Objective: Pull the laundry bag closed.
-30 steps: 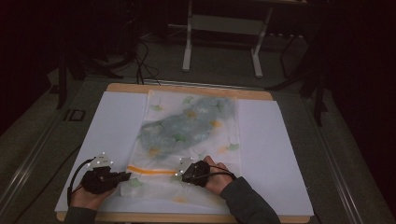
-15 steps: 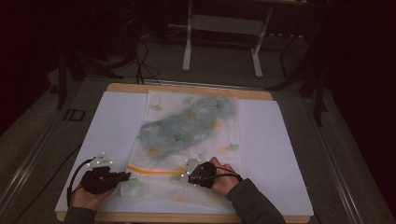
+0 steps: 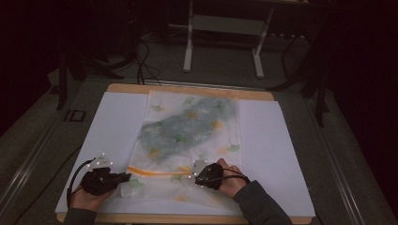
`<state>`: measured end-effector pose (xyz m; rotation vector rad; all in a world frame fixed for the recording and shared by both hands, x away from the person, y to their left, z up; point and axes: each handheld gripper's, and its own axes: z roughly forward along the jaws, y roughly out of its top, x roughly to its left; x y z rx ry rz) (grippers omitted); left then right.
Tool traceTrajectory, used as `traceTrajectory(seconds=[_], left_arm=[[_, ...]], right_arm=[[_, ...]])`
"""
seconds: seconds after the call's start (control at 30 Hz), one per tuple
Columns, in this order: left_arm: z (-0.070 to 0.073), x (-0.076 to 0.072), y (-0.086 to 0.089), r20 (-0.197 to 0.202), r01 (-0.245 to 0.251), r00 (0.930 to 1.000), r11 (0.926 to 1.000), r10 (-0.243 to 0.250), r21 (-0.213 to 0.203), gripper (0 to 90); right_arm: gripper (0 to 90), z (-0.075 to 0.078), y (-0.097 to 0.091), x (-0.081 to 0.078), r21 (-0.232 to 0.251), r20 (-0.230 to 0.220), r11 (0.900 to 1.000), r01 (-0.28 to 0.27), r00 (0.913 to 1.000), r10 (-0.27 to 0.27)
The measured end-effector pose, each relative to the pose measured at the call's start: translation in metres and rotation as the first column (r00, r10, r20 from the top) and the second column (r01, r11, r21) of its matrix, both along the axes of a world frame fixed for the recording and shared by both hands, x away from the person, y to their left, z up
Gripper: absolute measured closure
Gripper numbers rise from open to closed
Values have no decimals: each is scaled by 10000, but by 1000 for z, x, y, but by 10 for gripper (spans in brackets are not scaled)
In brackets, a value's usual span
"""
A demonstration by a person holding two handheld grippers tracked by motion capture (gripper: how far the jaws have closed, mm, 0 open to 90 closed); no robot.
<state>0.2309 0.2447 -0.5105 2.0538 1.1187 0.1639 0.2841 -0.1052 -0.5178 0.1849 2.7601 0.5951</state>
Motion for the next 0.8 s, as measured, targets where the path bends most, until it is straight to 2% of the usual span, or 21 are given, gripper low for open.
traceTrajectory(seconds=[0.43,0.8], left_arm=[[0,0,1,-9,-19,10000,10000,19,3,887],[-1,1,1,-19,-27,10000,10000,27,29,887]], right_arm=[[900,0,-11,-2,-35,65,9999,102,9999,-102],[900,1,-19,-2,-248,136,9996,134,9998,-130]])
